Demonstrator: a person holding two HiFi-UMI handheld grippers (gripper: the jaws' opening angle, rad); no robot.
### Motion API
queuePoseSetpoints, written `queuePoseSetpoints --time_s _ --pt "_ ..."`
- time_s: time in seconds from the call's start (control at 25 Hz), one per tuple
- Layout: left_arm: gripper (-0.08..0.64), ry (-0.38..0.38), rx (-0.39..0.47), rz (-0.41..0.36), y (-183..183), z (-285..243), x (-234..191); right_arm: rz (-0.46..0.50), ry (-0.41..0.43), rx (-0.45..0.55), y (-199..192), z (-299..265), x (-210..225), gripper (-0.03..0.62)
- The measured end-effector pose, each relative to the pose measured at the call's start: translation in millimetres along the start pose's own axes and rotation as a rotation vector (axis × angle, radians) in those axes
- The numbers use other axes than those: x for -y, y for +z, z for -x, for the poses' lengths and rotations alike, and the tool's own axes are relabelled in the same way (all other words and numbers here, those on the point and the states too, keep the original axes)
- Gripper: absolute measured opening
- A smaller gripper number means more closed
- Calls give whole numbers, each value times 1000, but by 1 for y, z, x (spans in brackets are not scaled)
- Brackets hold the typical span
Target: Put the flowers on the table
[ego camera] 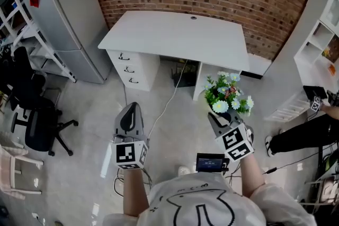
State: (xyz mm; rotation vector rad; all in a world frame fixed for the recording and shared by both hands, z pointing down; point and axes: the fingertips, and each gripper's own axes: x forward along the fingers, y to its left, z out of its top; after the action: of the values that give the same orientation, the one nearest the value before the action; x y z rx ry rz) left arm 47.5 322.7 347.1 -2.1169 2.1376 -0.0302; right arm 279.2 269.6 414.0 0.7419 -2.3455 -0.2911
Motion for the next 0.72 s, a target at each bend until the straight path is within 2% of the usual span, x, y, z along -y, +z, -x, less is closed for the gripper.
queuePoseSetpoints --time_s 0.32,0.72 --pt "12 11 -10 4 -3 -18 8 1 14 27 -2 -7 15 51" --pt "12 -10 -15 4 -14 -49 9 -14 7 6 -12 -28 34 51"
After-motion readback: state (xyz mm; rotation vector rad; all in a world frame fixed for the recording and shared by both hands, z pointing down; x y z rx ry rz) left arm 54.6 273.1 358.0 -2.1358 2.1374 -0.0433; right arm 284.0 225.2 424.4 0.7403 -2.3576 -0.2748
